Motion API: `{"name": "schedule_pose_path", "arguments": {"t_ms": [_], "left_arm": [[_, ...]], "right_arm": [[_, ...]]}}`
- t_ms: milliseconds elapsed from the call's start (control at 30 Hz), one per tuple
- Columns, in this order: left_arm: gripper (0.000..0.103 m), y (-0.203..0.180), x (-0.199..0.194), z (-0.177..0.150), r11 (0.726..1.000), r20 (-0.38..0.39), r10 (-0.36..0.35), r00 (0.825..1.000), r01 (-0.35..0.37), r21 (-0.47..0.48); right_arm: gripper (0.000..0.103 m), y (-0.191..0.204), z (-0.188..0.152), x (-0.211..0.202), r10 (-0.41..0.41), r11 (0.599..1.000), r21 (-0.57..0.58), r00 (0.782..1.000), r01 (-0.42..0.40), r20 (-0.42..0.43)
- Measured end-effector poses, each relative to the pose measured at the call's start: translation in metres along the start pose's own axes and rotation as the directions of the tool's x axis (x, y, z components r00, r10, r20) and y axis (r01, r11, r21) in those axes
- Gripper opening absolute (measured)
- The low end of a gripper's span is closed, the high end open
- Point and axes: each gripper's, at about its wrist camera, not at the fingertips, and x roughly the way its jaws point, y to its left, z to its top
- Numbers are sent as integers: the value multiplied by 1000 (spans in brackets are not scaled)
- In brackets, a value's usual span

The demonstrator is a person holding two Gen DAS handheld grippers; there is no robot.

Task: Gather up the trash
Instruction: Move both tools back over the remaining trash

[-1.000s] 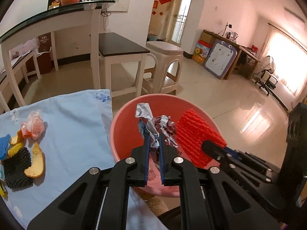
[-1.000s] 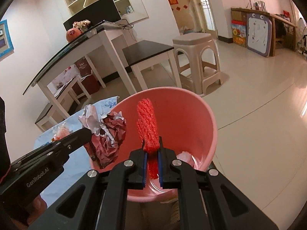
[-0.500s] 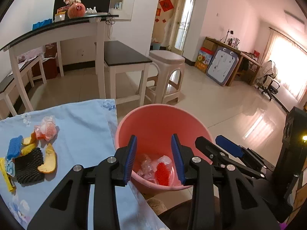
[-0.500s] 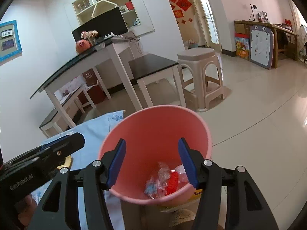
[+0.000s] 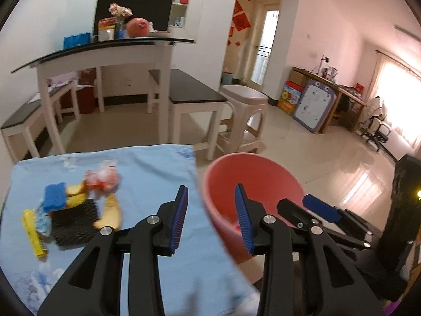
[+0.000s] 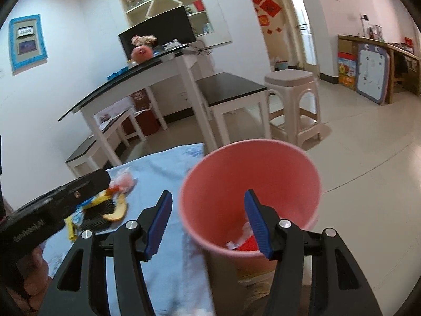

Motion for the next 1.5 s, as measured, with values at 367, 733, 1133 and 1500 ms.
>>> {"name": "schedule_pose_path", "arguments": {"t_ms": [367, 733, 1133, 1500], "left_arm": [[37, 74, -55, -44, 989, 30, 143, 989, -141, -38], [37, 112, -89, -86, 981, -8, 161, 987, -161, -110], [37, 139, -88, -91, 974, 14, 122, 992, -117, -193], [37, 189, -71, -93, 927, -71, 194, 978, -207, -313]], "right_arm": [[58, 78, -33, 5, 112, 994, 12, 992, -111, -58], [66, 140, -68, -11, 135, 988, -70, 990, -139, -51], [90, 153, -76, -2, 112, 987, -107, 992, -119, -65], [82, 168, -76, 27, 146, 973, -156, 976, -171, -159]]}}
